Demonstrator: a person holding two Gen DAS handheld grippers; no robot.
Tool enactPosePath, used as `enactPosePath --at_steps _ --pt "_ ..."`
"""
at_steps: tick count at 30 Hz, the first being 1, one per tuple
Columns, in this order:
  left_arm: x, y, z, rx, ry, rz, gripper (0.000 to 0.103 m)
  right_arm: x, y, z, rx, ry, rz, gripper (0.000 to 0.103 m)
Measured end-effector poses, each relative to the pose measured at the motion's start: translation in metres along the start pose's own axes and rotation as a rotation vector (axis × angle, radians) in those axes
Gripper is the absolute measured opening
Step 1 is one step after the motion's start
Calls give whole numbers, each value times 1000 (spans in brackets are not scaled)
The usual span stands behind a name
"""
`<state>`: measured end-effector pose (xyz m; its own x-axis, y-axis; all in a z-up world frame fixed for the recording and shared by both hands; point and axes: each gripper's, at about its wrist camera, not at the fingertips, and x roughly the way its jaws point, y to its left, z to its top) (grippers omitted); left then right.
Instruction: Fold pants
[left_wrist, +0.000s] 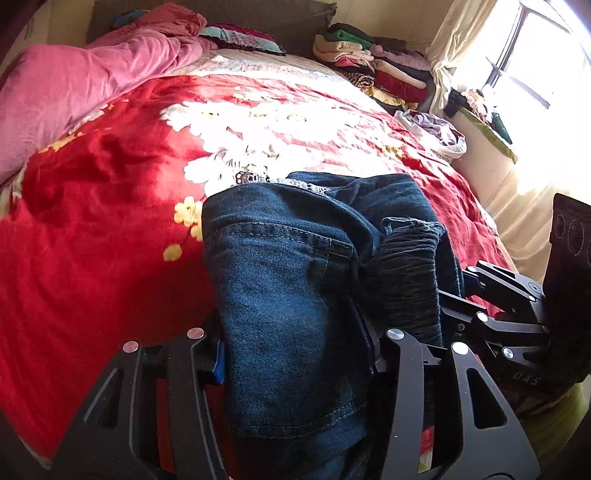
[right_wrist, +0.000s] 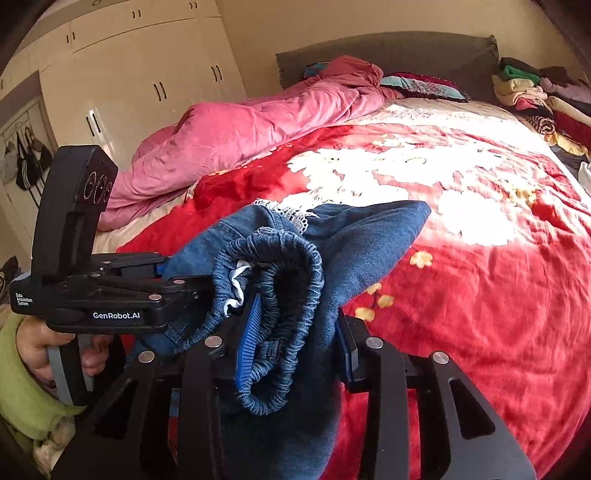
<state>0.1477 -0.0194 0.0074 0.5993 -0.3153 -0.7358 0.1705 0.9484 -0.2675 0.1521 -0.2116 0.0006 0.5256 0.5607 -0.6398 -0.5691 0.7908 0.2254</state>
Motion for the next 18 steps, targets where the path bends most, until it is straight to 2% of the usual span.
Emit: enactPosePath --at_steps 9,18 --pt "10 0 45 41 -49 53 42 24 -17 40 -54 -44 -71 34" --pt "37 15 49 17 -37 66 42 52 -34 45 -40 -7 -114 35"
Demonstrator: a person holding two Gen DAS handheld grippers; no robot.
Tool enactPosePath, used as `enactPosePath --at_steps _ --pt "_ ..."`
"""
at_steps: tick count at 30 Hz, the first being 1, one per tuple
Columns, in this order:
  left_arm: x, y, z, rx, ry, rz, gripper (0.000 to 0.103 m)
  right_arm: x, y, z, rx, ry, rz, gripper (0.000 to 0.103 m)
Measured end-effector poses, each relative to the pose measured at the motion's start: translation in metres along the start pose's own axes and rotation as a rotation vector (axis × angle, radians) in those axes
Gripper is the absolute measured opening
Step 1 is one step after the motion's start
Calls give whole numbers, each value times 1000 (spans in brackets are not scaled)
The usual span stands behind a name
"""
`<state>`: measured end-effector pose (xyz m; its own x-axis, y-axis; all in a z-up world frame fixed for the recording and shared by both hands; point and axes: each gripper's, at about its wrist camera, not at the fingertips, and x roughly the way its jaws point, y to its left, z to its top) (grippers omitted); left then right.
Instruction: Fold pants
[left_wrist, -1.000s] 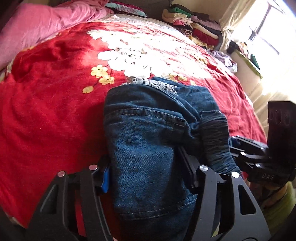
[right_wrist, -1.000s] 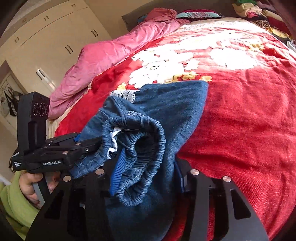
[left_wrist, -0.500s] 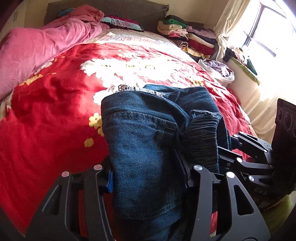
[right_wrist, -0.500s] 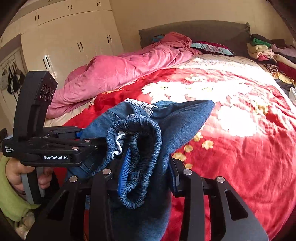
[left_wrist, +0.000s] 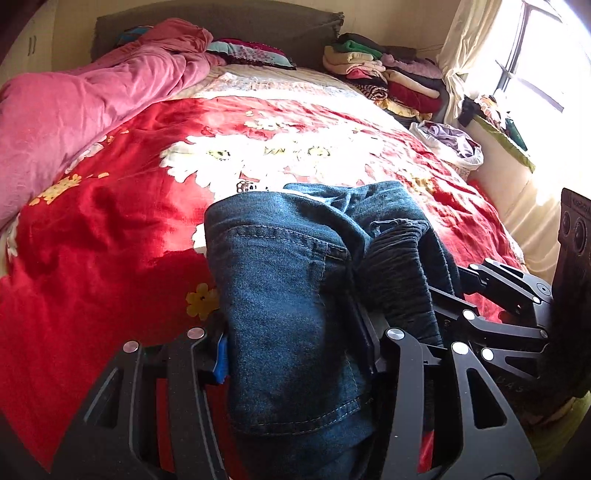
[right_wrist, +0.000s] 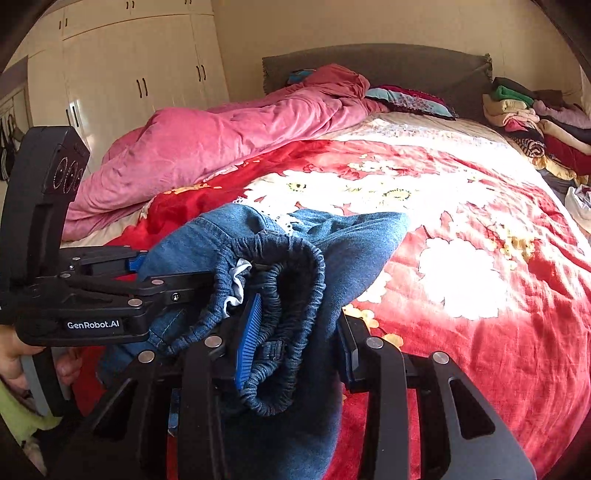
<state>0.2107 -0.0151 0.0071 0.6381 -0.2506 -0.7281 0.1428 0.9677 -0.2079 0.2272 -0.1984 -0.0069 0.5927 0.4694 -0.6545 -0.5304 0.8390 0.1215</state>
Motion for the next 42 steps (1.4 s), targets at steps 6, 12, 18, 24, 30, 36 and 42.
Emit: enactPosePath --at_steps 6,12,18,24,30,36,42 --pt "21 16 -13 -42 57 20 53 18 -22 -15 109 85 -31 53" --pt "28 27 -19 -85 75 -3 62 26 -35 -27 176 113 -53 67" --pt "28 26 -20 -89 74 -4 64 26 -31 -26 164 116 -79 67" --pt "26 28 -20 -93 77 -2 68 22 -28 -24 175 134 -93 67" --pt "18 29 -20 -99 72 -1 73 7 -23 -18 146 107 -127 67" --pt "5 27 -19 -92 52 5 77 -7 -23 -14 148 81 -148 68" --pt "-10 28 -17 -91 28 28 86 -24 -24 -10 165 33 -174 97"
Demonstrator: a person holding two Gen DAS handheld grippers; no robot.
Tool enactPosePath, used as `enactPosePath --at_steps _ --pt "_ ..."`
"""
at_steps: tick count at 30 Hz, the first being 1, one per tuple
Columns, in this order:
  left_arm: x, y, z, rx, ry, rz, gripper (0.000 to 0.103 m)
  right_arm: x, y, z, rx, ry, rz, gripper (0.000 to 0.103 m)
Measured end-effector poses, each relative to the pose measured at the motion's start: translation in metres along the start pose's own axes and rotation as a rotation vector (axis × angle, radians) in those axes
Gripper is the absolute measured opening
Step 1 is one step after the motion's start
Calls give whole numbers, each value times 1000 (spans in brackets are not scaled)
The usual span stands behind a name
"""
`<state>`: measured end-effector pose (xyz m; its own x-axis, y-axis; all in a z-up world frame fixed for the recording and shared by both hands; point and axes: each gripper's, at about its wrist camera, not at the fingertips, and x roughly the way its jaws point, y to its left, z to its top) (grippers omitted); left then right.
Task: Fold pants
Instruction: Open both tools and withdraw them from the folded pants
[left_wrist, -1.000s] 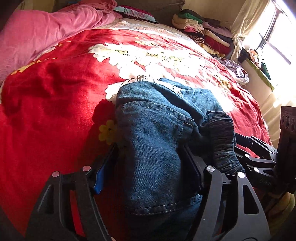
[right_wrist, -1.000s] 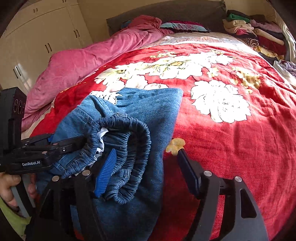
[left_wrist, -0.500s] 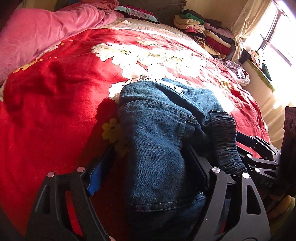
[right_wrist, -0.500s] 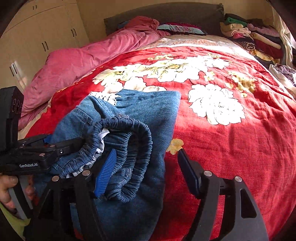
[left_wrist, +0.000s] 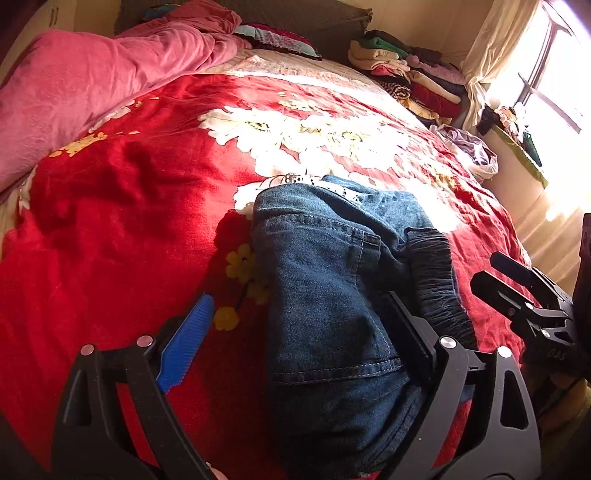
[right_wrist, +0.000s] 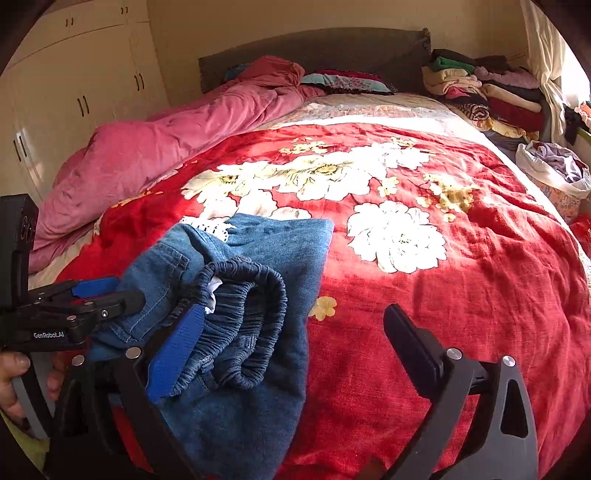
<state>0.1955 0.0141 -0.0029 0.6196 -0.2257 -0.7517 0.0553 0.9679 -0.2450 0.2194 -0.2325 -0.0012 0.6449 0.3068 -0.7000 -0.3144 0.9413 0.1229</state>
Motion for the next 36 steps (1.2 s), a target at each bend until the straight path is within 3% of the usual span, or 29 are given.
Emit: enactPosePath --at_steps 3,22,30,36 --pt "-10 -1 1 4 -18 6 93 -12 3 3 -12 -35 -10 98" --pt "-79 -13 -17 50 -118 52 93 -94 38 -5 -78 -193 -23 98" --pt "-108 -24 -38 74 -171 54 93 -122 47 -23 -66 -207 11 98" --pt "-118 -24 -57 74 -174 57 93 -136 50 -39 -82 -202 -13 98"
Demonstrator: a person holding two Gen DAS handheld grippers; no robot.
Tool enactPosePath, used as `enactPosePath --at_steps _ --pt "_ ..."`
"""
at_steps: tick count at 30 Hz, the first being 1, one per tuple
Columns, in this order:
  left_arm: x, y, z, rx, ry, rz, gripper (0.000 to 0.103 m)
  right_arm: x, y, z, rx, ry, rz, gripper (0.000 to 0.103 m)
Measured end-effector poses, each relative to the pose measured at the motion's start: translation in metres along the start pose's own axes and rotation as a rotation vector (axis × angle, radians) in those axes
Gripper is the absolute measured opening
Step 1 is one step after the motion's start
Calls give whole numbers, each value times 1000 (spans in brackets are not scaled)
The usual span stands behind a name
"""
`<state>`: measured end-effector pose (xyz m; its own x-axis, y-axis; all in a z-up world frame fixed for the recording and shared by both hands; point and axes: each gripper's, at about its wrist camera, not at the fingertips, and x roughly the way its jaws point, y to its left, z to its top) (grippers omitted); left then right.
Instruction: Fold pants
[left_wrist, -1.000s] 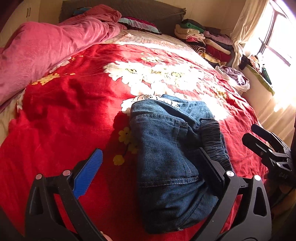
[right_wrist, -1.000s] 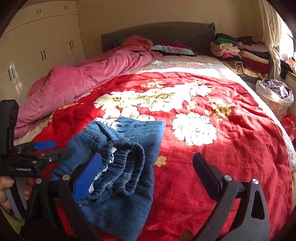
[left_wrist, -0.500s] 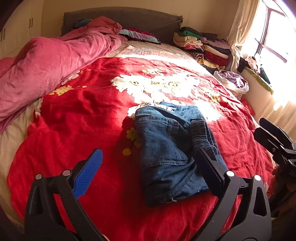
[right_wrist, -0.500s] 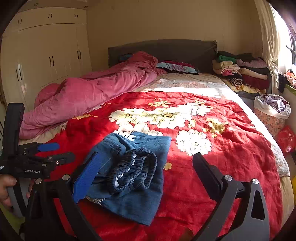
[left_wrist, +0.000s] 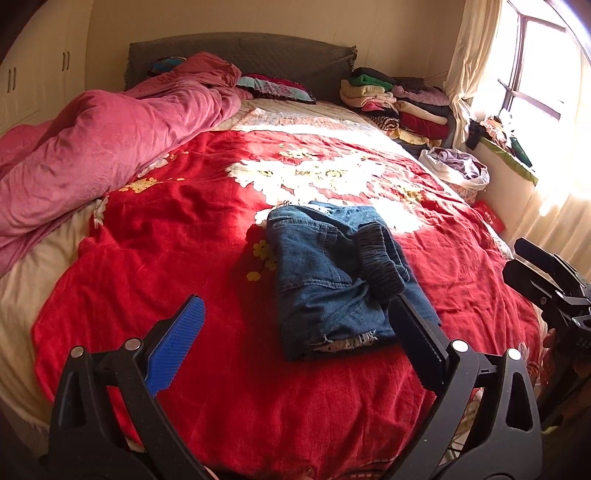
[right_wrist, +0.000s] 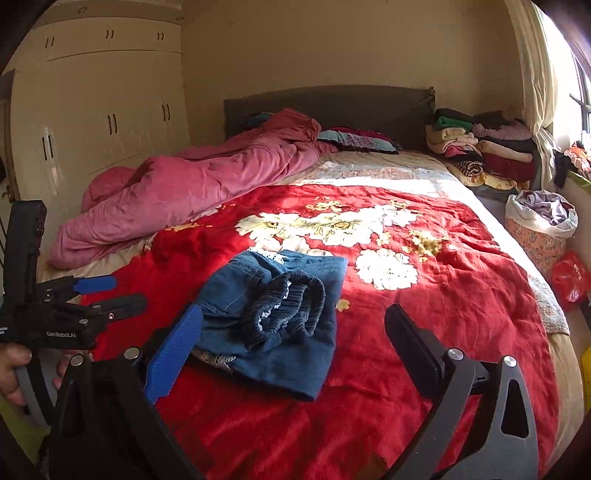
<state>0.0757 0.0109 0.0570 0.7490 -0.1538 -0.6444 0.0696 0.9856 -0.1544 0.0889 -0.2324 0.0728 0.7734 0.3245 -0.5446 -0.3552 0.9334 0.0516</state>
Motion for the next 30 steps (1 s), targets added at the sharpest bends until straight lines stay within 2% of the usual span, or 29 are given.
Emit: enactPosePath --at_steps 10,20,30 --pt "-7 -4 -31 4 41 2 93 -13 -7 -28 36 36 -39 98" --pt "6 -4 -54 -14 113 18 93 9 -6 -59 56 144 -79 98" --pt "4 -1 -59 -29 126 32 93 13 2 -61 33 160 -75 98"
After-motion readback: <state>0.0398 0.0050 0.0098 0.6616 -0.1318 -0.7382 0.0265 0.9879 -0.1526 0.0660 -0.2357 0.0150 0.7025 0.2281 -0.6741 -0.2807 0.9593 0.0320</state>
